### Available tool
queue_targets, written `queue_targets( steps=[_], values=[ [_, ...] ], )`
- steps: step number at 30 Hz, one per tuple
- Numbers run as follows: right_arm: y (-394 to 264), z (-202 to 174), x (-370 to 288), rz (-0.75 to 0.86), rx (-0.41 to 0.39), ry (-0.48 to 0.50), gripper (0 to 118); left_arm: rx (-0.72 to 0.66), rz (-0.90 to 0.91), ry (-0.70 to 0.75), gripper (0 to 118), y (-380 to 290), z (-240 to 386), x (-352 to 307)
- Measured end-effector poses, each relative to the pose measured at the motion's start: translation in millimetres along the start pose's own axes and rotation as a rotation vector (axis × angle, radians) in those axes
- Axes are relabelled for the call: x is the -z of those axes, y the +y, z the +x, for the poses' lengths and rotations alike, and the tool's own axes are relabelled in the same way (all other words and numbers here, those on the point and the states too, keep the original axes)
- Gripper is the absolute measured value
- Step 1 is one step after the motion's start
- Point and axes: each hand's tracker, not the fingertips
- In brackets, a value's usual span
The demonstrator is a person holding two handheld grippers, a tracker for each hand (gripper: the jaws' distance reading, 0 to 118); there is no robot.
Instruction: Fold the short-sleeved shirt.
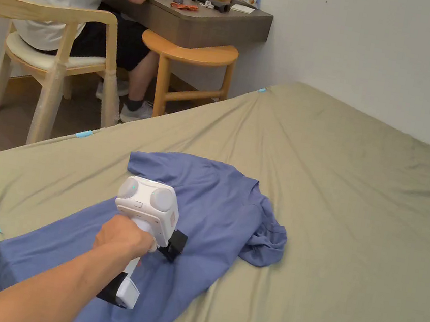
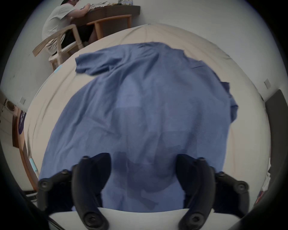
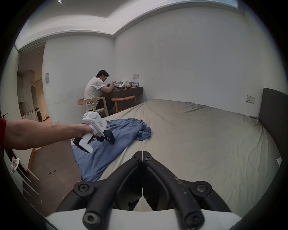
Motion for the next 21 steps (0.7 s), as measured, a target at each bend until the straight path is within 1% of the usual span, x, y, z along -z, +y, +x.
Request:
queue_targets(
  steps=[1,2,3,4,5,6,7,10,11,13,14,17,18,21],
  values=[
    [-1,1,0,-0.002,0.001,-0.004,0,-0.01,0.016,0.005,63,-2,0,-1],
    [-2,1,-1,-0.007,0.001,-0.008,0,-0.018,0.053,0.021,63,-1,-2,-7],
    [-3,2,-2,-0.01,0.0,-0.009,1,-0.022,0.087,-0.017,53,-1,-3,-12],
    [-4,2,-2,-0.01,0.0,-0.01,1,-0.007,0.094,0.0,27,-2,-3,-15],
    [-5,2,-3,-0.013,0.001,-0.012,1,0.007,0.093,-0.002,3,-3,-1,-17],
    [-5,2,-3,-0.013,0.005,-0.012,1,0.05,0.073,-0.021,3,-4,-2,-19],
    [-5,3,-4,-0.01,0.009,-0.011,1,0.061,0.097,-0.007,3,-5,-2,-24],
    [-4,5,-11,0.005,0.019,-0.015,1,0.014,0.147,-0.059,3,-2,-3,-52],
    [-2,6,-13,0.009,0.018,-0.014,1,0.028,0.179,-0.057,3,-1,-1,-67],
    [0,7,-20,0.025,0.015,-0.021,1,0.106,0.236,-0.042,3,3,3,-95],
    [1,8,-24,0.034,0.017,-0.023,1,0.133,0.272,-0.05,3,4,6,-115],
    [5,11,-41,0.068,0.025,-0.026,1,0.138,0.342,-0.118,3,6,17,-181],
    [7,11,-48,0.081,0.026,-0.03,1,0.169,0.371,-0.135,3,5,23,-204],
    [10,16,-69,0.123,0.036,-0.043,1,0.29,0.449,-0.106,3,-3,49,-269]
  ],
)
